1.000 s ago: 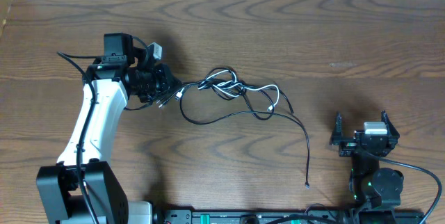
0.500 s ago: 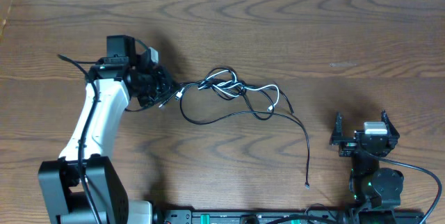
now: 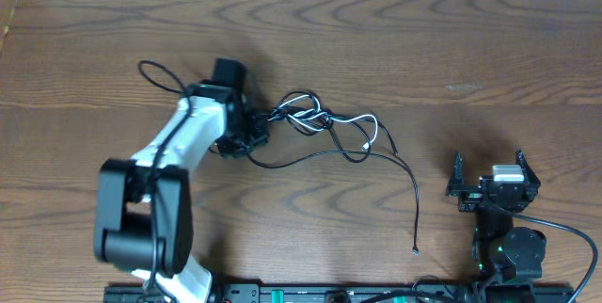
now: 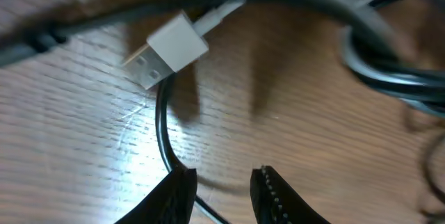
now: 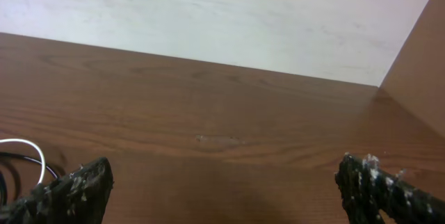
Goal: Untangle cables
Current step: 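Lower the left gripper onto the black cable loop and close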
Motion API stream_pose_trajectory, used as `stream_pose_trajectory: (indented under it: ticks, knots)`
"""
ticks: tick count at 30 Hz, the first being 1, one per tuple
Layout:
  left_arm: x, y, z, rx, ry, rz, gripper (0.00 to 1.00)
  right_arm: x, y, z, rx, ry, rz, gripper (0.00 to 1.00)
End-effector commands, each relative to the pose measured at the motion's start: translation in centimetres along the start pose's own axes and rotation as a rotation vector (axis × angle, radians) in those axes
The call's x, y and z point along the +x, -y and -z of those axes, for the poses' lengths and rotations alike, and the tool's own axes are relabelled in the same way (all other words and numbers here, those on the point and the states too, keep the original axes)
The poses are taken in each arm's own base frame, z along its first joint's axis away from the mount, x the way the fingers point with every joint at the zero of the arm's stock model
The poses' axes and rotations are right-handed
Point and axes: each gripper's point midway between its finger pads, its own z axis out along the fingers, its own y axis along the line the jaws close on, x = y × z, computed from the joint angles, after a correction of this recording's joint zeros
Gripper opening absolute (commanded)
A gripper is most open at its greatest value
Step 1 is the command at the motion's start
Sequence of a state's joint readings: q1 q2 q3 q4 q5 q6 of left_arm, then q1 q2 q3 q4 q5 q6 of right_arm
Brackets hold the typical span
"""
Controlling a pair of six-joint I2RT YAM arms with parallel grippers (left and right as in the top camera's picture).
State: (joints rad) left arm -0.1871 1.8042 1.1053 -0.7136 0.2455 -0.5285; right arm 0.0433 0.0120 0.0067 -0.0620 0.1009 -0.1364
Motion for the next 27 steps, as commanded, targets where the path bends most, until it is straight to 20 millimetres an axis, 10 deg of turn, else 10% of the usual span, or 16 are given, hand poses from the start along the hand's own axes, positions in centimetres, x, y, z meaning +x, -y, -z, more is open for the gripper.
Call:
stream_pose_trajectory:
  ticks: [1, 8, 18, 27]
  knots:
    - [0.3, -1.9, -2.2, -0.15, 0.003, 0.027, 0.33, 0.0, 0.1, 0.0, 0.005, 0.0, 0.007, 0.99]
    - [0.9, -2.7, -3.9, -0.189, -0.044, 0.028, 0.32, 0.0, 0.1, 0.0, 0.005, 0.0, 0.007, 0.99]
    - [-2.9, -0.4, 3.7, -0.118, 0.054, -0.03, 0.33, 0.0, 0.1, 0.0, 0.005, 0.0, 0.007, 0.99]
    - [-0.1, -3.0, 1.7, -0.202, -0.035, 0.048, 0.33, 0.0, 0.1, 0.0, 0.005, 0.001, 0.007, 0.99]
